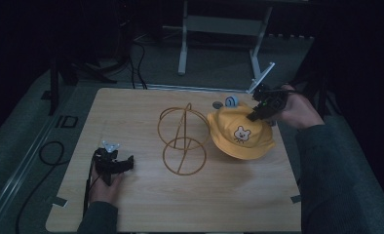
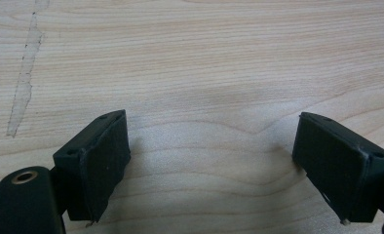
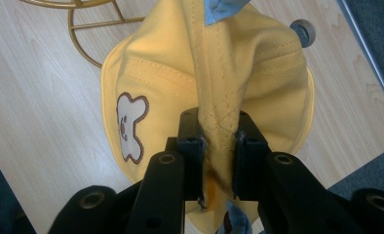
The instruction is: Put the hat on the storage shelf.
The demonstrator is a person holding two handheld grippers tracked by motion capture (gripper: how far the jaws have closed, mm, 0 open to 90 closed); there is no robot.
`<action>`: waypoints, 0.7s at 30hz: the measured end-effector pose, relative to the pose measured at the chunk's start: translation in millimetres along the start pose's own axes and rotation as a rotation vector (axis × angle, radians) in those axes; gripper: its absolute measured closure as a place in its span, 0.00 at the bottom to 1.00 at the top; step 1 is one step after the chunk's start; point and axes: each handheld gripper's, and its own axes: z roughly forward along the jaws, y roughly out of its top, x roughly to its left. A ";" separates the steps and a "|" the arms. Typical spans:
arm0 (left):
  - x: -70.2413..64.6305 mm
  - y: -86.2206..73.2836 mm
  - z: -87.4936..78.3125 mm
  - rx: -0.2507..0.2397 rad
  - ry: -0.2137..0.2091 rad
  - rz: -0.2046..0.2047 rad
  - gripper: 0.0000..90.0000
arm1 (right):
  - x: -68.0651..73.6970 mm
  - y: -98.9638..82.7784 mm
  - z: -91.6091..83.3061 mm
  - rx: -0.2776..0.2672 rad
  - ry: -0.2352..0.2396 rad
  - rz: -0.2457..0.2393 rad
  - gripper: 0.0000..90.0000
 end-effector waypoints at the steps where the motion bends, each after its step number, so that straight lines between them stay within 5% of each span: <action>1: 0.0 0.0 0.0 0.000 0.000 0.000 0.15 | -0.3 -0.5 -1.5 -0.005 -0.001 0.000 0.86; 21: 0.0 0.0 0.0 0.001 0.000 0.000 0.15 | -3.1 -6.0 -25.0 -0.079 -0.013 -0.002 0.86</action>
